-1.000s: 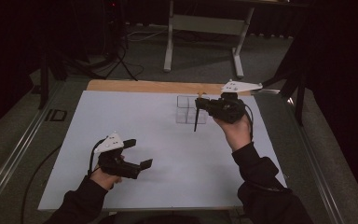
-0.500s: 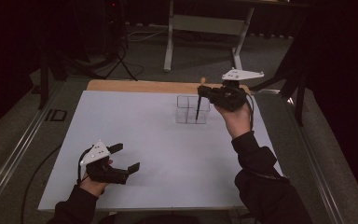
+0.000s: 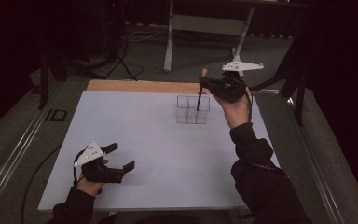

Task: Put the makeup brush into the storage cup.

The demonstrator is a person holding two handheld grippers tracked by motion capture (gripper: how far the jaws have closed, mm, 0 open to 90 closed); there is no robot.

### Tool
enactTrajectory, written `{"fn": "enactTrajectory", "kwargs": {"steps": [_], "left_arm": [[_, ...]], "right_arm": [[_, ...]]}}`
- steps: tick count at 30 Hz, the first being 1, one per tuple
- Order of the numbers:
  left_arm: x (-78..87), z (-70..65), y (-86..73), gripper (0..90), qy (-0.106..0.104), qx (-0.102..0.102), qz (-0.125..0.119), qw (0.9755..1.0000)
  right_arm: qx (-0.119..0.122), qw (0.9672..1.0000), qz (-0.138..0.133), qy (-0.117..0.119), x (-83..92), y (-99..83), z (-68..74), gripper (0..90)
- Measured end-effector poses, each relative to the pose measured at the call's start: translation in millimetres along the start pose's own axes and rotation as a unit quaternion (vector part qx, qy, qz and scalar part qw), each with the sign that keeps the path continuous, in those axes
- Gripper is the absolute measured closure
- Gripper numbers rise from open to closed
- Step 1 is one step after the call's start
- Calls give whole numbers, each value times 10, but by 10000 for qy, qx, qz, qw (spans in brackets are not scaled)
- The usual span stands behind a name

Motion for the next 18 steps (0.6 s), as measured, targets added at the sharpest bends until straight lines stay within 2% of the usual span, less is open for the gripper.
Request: {"fn": "enactTrajectory", "kwargs": {"steps": [7,18], "left_arm": [[16,35,-17,4,107,6,-105,9999],[25,25,-38,5,52,17,-124,9999]], "right_arm": [[16,9998,81,-158,-91,99,-124,840],[-15,9995,99,-300,-247,247,-234,840]]}}
Point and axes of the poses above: each handheld gripper's, and its own axes: x roughly backward along the jaws, y roughly out of its top, z roughly to its left, the point moved 10 cm from there along -x, roughly forward along the jaws, and after that the axes turned 12 degrees about z, right-handed, at the moved point
